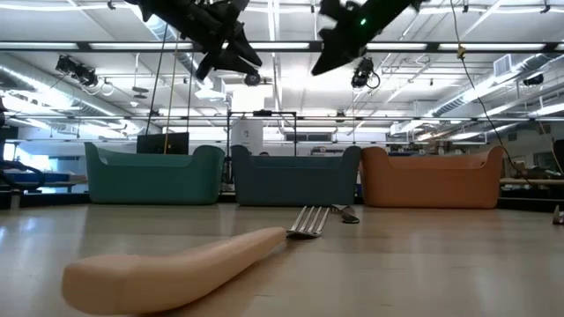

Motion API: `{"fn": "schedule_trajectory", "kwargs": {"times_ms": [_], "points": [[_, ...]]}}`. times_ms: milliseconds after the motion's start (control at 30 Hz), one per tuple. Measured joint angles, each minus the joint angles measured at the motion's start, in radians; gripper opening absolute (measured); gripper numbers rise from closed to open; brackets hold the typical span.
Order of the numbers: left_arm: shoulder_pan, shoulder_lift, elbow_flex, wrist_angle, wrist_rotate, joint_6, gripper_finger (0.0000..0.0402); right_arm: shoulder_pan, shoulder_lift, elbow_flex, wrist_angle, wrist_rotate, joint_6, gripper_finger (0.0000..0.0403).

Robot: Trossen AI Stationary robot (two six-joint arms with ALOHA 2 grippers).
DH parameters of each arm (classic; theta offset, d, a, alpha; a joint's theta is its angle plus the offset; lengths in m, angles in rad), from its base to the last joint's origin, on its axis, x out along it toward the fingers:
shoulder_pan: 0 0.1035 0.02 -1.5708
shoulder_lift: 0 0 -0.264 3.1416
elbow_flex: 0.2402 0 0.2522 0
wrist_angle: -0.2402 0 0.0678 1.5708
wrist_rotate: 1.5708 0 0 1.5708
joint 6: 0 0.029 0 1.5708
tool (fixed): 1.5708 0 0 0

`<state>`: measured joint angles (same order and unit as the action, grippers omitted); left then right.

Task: Sort silverware by color (type)
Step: Put the white fork into the light green bin

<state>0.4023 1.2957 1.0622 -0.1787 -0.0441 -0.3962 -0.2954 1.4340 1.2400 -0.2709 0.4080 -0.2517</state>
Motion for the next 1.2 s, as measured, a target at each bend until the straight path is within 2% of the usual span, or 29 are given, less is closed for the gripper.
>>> {"fn": "schedule_trajectory", "kwargs": {"times_ms": [233, 467, 567, 667, 800, 867, 967, 1200], "points": [[0.0, 0.0, 0.0, -0.054, 0.0, 0.011, 0.0119, 0.06, -0.145, 0.001, -0.387, -0.007, 0.324, 0.011], [0.0, 0.0, 0.0, -0.055, 0.0, 0.109, 0.0119, 0.092, -0.199, 0.001, -0.817, -0.282, 0.83, 0.011], [0.0, 0.0, 0.0, -0.055, 0.0, 0.165, 0.0119, 0.124, -0.19, 0.001, -0.976, -0.414, 0.881, 0.011], [0.0, 0.0, 0.0, -0.054, 0.0, 0.204, 0.0119, 0.172, -0.175, 0.0, -1.099, -0.477, 0.87, 0.011], [0.0, 0.0, 0.0, -0.049, 0.0, 0.246, 0.0119, 0.24, -0.172, -0.04, -1.136, -0.533, 0.837, 0.011], [0.0, 0.0, 0.0, -0.041, 0.0, 0.251, 0.0119, 0.263, -0.172, -0.074, -1.132, -0.606, 0.908, 0.011], [0.0, 0.0, 0.0, -0.04, 0.0, 0.251, 0.0119, 0.288, -0.166, -0.135, -1.112, -0.64, 1.122, 0.011], [0.0, 0.0, 0.0, -0.036, 0.0, 0.253, 0.0119, 0.354, -0.164, -0.262, -1.102, -0.563, 1.681, 0.011]]}}
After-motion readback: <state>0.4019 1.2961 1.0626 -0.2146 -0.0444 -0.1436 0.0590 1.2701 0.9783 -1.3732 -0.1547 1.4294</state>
